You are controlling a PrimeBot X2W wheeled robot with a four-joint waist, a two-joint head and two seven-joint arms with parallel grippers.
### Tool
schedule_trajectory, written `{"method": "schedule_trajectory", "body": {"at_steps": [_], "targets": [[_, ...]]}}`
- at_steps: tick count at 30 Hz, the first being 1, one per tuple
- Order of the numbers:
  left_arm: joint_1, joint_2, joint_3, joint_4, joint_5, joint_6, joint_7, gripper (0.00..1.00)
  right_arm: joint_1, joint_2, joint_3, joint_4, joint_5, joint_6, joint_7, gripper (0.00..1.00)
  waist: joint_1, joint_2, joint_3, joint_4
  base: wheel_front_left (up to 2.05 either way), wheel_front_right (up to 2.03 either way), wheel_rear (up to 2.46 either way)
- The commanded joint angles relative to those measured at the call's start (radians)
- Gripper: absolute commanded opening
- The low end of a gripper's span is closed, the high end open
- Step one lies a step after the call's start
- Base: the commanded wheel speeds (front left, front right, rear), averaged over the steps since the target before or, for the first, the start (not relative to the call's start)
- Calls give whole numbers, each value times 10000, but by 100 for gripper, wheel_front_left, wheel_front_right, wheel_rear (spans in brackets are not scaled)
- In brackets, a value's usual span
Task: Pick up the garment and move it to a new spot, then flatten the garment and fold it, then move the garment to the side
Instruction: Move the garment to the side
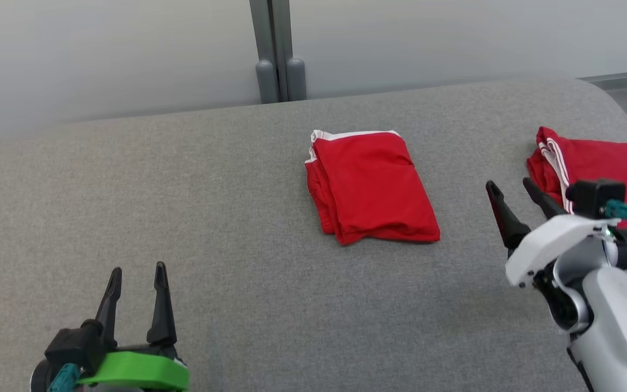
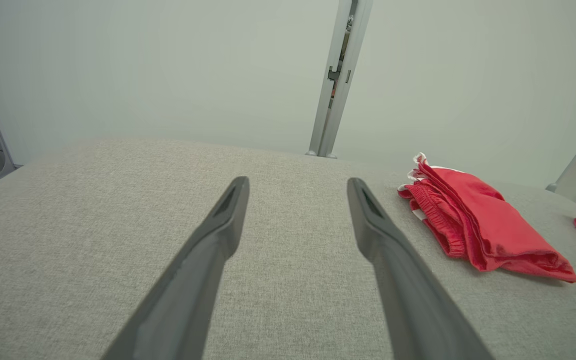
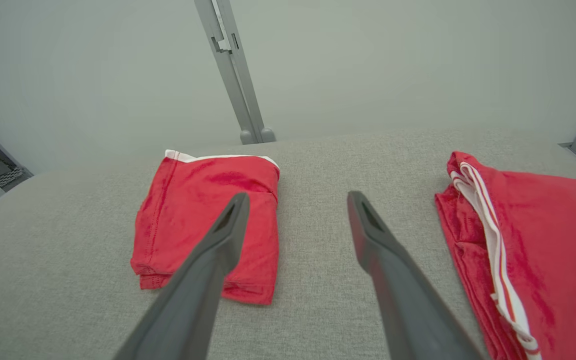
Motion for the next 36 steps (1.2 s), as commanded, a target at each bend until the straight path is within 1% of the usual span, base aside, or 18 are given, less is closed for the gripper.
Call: {"method": "schedule_trajectory", "body": {"at_steps": [1, 5, 7, 11, 16, 19, 23, 25, 28, 29, 30, 31, 32, 36], "targets": [[-292, 32, -48, -92, 115, -24, -23, 100, -470, 22, -84, 161, -81, -2, 514, 100, 0, -1, 481, 317, 0, 0, 0], [-688, 31, -277, -259, 24, -47, -23, 100, -1665, 4, -306, 789, -364, -2, 2017, 100, 0, -1, 1131, 774, 0, 0, 0], [-853, 32, -387, -296, -23, -62, -23, 100, -2195, 57, -378, 1120, -592, -2, 2502, 100, 0, -1, 1420, 1001, 0, 0, 0], [-1246, 32, -565, -373, -106, -54, -23, 100, -3080, 94, -511, 1930, -1020, -2, 3080, 100, 0, -1, 1966, 1461, 0, 0, 0], [-1509, 31, -690, -457, -232, -49, -24, 100, -3726, 251, -710, 3028, -1420, -2, 3395, 100, 0, -1, 2345, 1941, 0, 0, 0], [-1580, 31, -770, -462, -280, -75, -23, 100, -3929, 313, -735, 3551, -1547, -4, 3340, 100, 0, -1, 2507, 2149, 0, 0, 0], [-1622, 29, -810, -489, -312, -51, -23, 100, -4102, 386, -688, 4171, -1833, -4, 3215, 100, 0, -1, 2689, 2251, 0, 0, 0], [-1639, 29, -823, -496, -315, -38, -23, 100, -4135, 543, -692, 4464, -1752, -2, 3197, 100, 0, -1, 2757, 2262, 0, 0, 0], [-1673, 29, -827, -481, -323, 4, -23, 100, -4096, 569, -599, 4962, -1890, -2, 3448, 100, 0, -1, 2801, 2223, 0, 0, 0], [-1690, 29, -842, -460, -327, 1, -23, 100, -4024, 595, -534, 5107, -1929, -5, 3569, 87, 0, -1, 2803, 2206, 0, 0, 0], [-1717, 31, -872, -434, -341, -5, -23, 100, -3950, 598, -389, 5241, -1952, -8, 3710, 45, 0, -1, 2780, 2191, 0, 0, 0], [-1718, 31, -896, -418, -346, -12, -23, 100, -3901, 580, -303, 5289, -1892, -8, 3754, 27, 0, -1, 2745, 2176, 0, 0, 0], [-1715, 32, -913, -393, -351, -22, -23, 100, -3825, 482, -108, 5336, -1902, -8, 3868, 0, 0, -1, 2707, 2148, 0, 0, 0], [-1624, 31, -882, -378, -313, -26, -24, 100, -3871, -303, 752, 5123, -2092, -24, 4133, 0, 0, -1, 2566, 1913, 0, 0, 0]]}}
